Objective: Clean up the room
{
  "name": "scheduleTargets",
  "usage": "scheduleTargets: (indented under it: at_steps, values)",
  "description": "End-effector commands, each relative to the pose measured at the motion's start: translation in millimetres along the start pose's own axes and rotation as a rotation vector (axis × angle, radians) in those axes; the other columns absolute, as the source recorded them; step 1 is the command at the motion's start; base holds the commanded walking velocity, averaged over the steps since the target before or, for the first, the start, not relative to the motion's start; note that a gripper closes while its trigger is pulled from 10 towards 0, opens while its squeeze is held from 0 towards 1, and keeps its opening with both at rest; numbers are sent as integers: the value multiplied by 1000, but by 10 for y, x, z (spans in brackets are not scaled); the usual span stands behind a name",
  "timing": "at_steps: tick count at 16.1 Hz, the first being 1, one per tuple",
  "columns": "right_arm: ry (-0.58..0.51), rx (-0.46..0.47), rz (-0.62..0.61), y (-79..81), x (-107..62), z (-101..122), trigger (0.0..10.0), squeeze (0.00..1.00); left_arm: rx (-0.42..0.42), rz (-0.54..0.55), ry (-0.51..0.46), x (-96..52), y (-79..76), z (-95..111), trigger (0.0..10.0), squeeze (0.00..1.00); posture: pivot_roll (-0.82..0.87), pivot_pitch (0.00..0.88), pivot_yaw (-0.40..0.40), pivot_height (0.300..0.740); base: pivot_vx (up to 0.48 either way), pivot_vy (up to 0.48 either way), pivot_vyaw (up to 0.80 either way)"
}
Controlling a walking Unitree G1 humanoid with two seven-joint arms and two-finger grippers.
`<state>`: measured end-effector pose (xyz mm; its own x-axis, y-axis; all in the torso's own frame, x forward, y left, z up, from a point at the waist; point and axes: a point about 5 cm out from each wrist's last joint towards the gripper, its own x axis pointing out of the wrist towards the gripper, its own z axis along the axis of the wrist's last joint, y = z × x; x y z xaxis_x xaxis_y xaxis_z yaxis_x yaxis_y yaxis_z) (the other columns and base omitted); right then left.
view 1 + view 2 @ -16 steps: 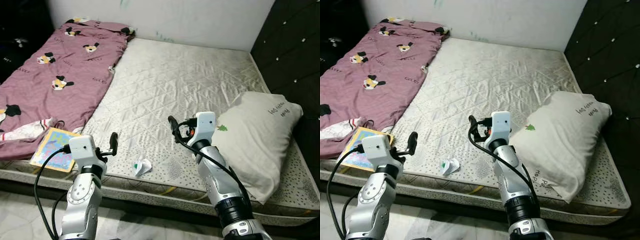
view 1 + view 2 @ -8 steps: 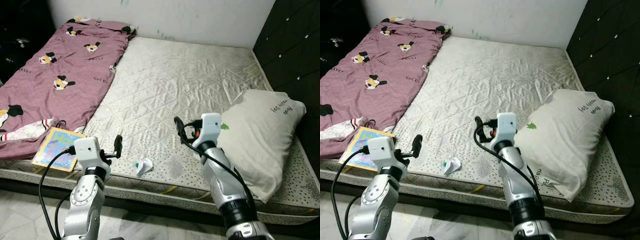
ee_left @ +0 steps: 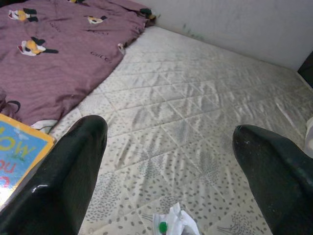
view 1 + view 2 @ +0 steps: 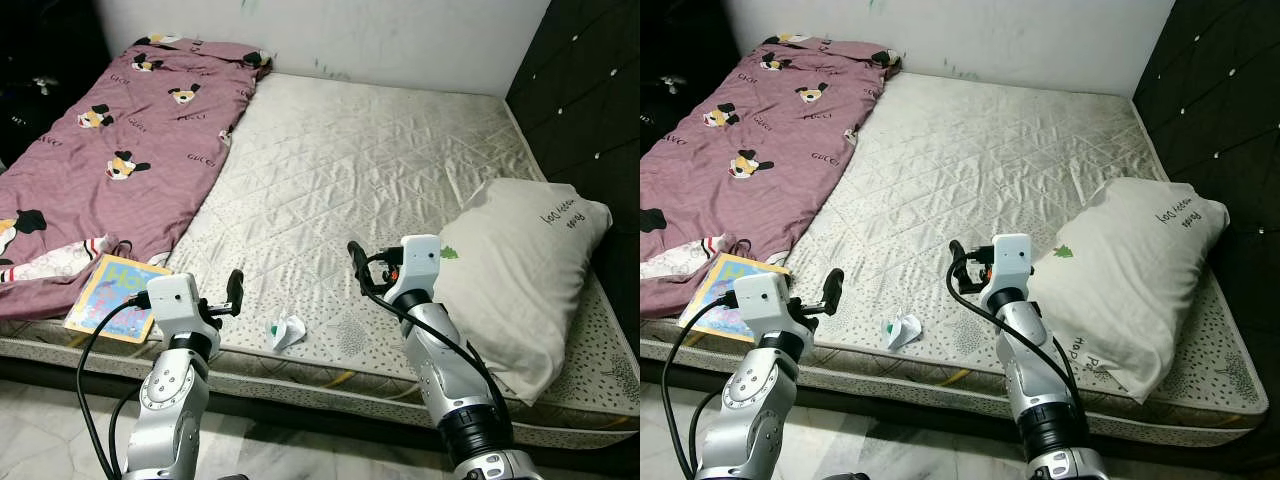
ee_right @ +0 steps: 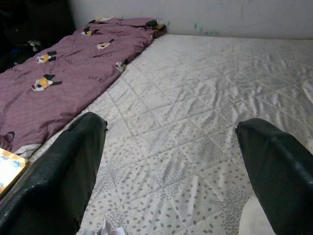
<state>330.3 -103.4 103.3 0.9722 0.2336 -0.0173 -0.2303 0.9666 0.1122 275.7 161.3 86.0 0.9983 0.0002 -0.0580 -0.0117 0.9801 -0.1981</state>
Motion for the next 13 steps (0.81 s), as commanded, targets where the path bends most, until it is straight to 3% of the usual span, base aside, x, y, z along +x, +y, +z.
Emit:
scheduleTargets:
  at_steps: [1, 8, 13]
  values:
    - [-20, -7, 5, 6, 16, 47, 10000, 0, 0, -15, 13, 3, -12, -8, 10000, 0, 106, 84, -33, 740, 0, 0, 0]
    - [-8, 1, -4, -29, 2, 30, 10000, 0, -9, -22, 15, -3, -35, -15, 10000, 0, 97, 92, -35, 740, 0, 73, 0]
    - [0, -3, -10, -49, -17, 12, 10000, 0, -14, -18, 21, -14, -45, -31, 10000, 0, 91, 102, -40, 740, 0, 298, -652]
